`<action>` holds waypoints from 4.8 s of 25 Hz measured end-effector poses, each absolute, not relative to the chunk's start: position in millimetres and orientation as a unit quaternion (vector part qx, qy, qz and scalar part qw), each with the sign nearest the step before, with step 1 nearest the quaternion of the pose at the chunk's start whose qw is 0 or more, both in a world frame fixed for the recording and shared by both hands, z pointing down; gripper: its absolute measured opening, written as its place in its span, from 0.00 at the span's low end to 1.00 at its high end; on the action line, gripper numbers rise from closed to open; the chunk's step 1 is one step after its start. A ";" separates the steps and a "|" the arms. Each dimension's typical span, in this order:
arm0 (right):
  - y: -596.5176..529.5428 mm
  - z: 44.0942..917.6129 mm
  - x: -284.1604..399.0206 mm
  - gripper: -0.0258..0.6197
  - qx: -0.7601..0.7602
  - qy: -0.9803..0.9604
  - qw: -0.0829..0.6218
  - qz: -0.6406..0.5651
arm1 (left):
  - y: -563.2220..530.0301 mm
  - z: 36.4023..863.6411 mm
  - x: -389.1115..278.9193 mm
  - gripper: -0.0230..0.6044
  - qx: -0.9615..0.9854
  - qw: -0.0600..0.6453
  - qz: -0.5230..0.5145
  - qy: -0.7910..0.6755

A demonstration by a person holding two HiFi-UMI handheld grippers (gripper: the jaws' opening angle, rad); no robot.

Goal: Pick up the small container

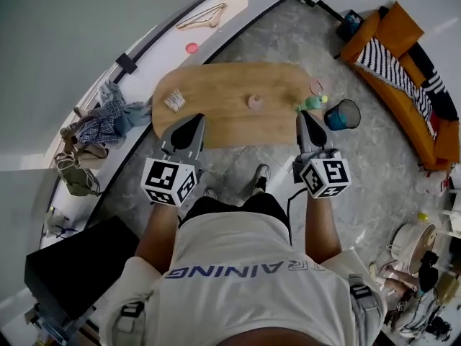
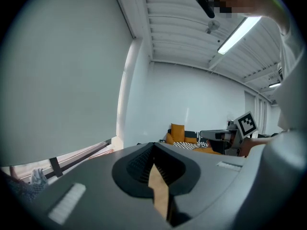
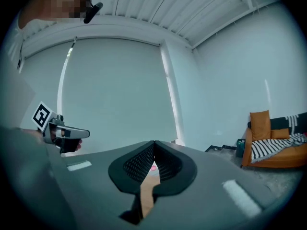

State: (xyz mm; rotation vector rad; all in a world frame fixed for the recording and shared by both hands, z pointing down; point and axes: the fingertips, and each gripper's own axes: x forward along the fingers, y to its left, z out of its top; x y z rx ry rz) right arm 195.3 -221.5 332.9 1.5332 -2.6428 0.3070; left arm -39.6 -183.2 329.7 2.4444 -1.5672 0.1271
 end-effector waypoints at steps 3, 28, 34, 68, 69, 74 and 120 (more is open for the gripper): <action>-266.1 340.8 214.8 0.06 0.474 -0.874 0.035 0.102 | -211.7 331.9 -14.3 0.04 0.814 0.130 0.038 -0.565; -329.8 384.4 206.8 0.61 0.430 -0.890 0.107 0.105 | -292.1 367.0 4.9 0.04 0.808 0.150 0.064 -0.567; -329.1 384.2 200.1 0.75 0.432 -0.888 0.114 0.107 | -294.2 365.1 -2.5 0.04 0.811 0.150 0.062 -0.563; -397.8 683.7 133.4 0.81 0.377 -0.862 0.251 0.227 | -337.7 505.5 -31.5 0.04 0.767 0.204 0.110 -0.599; -404.9 699.3 133.9 0.81 0.384 -0.856 0.251 0.237 | -342.3 515.0 -32.0 0.04 0.764 0.210 0.110 -0.600; -429.2 776.4 124.0 0.81 0.390 -0.842 0.272 0.255 | -362.6 570.2 -30.9 0.04 0.766 0.226 0.127 -0.588; -449.8 947.3 91.5 0.71 0.370 -0.836 0.359 0.185 | -306.5 738.8 -25.4 0.04 0.766 0.352 0.170 -0.510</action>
